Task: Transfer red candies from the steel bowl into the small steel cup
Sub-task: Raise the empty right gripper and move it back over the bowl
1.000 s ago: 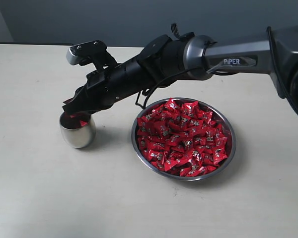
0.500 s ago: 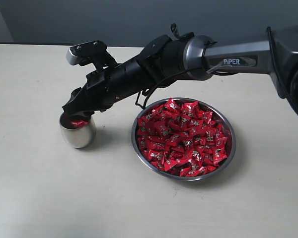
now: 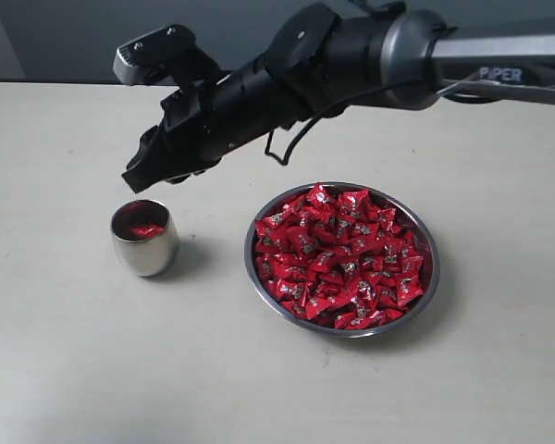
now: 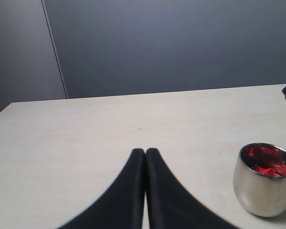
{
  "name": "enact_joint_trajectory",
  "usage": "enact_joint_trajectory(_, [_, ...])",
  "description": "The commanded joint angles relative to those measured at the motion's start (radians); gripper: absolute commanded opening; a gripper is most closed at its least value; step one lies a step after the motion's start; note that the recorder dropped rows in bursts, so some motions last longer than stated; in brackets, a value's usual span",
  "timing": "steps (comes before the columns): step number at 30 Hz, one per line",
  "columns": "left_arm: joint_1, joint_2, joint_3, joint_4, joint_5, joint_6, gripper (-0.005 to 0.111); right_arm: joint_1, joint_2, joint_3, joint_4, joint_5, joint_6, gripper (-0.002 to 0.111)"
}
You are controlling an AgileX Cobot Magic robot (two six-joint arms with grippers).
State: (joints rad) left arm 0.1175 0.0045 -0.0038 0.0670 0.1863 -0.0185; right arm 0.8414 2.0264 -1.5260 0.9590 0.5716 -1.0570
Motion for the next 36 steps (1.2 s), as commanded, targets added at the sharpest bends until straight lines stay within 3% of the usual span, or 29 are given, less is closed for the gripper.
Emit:
enact_joint_trajectory(1, [0.001, -0.004, 0.004, 0.001, -0.006, -0.001, 0.000, -0.004, -0.075, -0.005, -0.245, -0.026, 0.184, 0.028])
enact_joint_trajectory(6, [0.001, -0.004, 0.004, 0.001, -0.006, -0.001, 0.000, -0.004, -0.143, -0.005, -0.634, 0.010, 0.541, 0.028])
enact_joint_trajectory(9, [0.001, -0.004, 0.004, 0.001, -0.006, -0.001, 0.000, -0.038, -0.171, -0.005, -0.763, 0.067, 0.703, 0.028])
enact_joint_trajectory(16, [0.001, -0.004, 0.004, 0.001, -0.006, -0.001, 0.000, -0.191, -0.220, -0.003, -0.768, 0.183, 0.793, 0.028])
enact_joint_trajectory(22, [0.001, -0.004, 0.004, 0.001, -0.006, -0.001, 0.000, -0.291, -0.285, 0.072, -0.760, 0.171, 0.823, 0.028])
enact_joint_trajectory(36, [0.001, -0.004, 0.004, 0.001, -0.006, -0.001, 0.000, -0.312, -0.359, 0.447, -0.724, -0.048, 0.830, 0.028])
